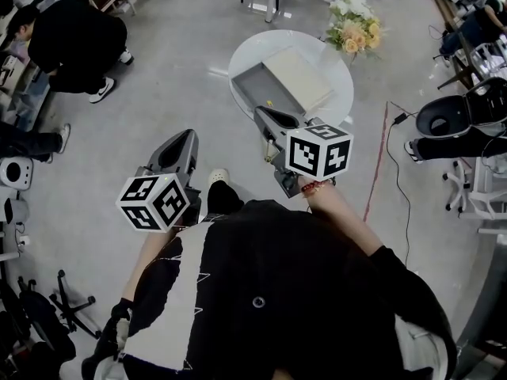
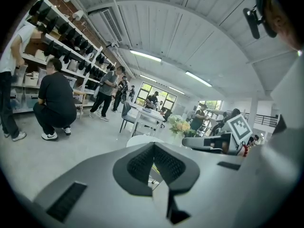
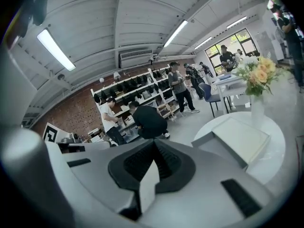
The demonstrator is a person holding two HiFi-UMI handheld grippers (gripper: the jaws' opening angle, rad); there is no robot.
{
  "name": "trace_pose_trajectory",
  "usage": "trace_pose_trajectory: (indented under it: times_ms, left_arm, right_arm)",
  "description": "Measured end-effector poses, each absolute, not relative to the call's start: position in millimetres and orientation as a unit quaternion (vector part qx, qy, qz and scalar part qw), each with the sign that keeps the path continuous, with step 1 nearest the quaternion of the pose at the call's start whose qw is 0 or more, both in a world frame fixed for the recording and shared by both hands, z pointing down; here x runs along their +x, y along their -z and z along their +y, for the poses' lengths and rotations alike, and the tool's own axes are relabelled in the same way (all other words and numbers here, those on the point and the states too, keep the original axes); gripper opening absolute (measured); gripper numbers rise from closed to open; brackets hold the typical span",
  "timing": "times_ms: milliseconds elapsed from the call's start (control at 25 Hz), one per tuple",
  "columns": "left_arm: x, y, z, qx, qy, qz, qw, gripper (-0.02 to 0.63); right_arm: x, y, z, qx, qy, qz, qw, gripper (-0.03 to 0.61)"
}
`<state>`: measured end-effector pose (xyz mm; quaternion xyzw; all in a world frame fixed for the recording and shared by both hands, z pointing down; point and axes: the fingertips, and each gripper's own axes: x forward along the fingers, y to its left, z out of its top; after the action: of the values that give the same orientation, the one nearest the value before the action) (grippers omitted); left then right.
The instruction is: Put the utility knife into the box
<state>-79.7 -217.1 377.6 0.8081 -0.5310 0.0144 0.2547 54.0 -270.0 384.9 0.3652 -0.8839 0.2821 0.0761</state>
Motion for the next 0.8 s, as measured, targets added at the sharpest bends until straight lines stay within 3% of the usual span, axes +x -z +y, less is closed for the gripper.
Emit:
trace_pose_trajectory:
  times_ms: [800]
  left_arm:
    - [-82.3, -380.1, -215.4, 0.806, -0.013, -0.533, 0.257, 0.011]
  right_arm:
    - [53.7, -393.2, -268.3, 0.368, -0.284, -0.881, 0.091, 0.005]
